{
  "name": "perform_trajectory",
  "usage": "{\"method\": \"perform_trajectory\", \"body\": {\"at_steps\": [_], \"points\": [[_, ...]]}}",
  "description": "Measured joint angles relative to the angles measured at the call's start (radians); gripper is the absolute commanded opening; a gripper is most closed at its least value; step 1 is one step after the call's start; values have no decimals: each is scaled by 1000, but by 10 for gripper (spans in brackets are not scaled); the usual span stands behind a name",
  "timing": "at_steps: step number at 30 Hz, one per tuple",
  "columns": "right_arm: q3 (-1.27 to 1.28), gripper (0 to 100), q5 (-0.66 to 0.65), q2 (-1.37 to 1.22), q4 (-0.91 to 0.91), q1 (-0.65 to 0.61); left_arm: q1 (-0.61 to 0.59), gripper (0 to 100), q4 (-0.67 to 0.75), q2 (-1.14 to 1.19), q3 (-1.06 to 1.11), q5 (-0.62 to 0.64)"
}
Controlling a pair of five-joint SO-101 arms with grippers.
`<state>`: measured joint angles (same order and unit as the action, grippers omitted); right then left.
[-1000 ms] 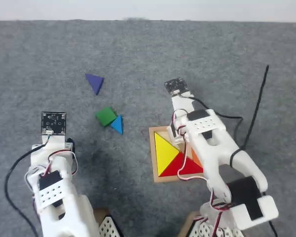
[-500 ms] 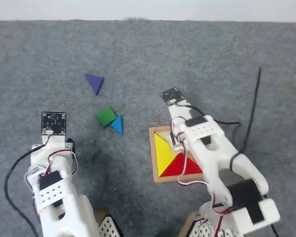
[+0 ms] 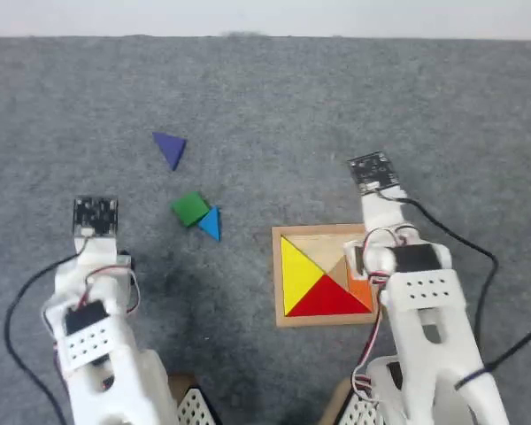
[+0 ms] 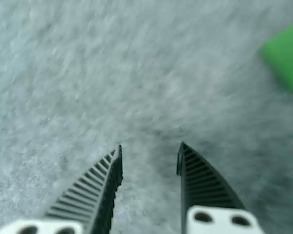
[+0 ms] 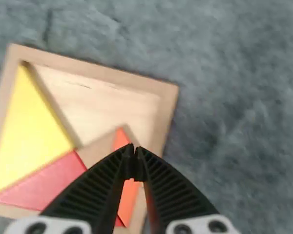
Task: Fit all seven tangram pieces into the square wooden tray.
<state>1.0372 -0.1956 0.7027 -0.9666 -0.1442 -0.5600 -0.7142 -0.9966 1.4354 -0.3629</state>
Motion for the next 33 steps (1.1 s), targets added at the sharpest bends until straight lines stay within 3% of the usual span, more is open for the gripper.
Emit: {"method": "perform_trajectory", "body": {"at_steps": [6,9,15,20,27,33], "points": [[60,9,-32,-14,0,172,252,245,-526,2,-414,-12],[63,9,-34,-17,0,270,388,245,-655,66,-580,66],[140,9,-41,-17,64,377,476,244,-640,420,-772,270],[232,9,-110,-17,166,377,477,243,-583,753,-947,305],[232,9,-118,-17,176,377,454,242,-575,1138,-1203,106],[232,9,-118,-17,176,377,373,219,-575,1313,-1359,-98]]}}
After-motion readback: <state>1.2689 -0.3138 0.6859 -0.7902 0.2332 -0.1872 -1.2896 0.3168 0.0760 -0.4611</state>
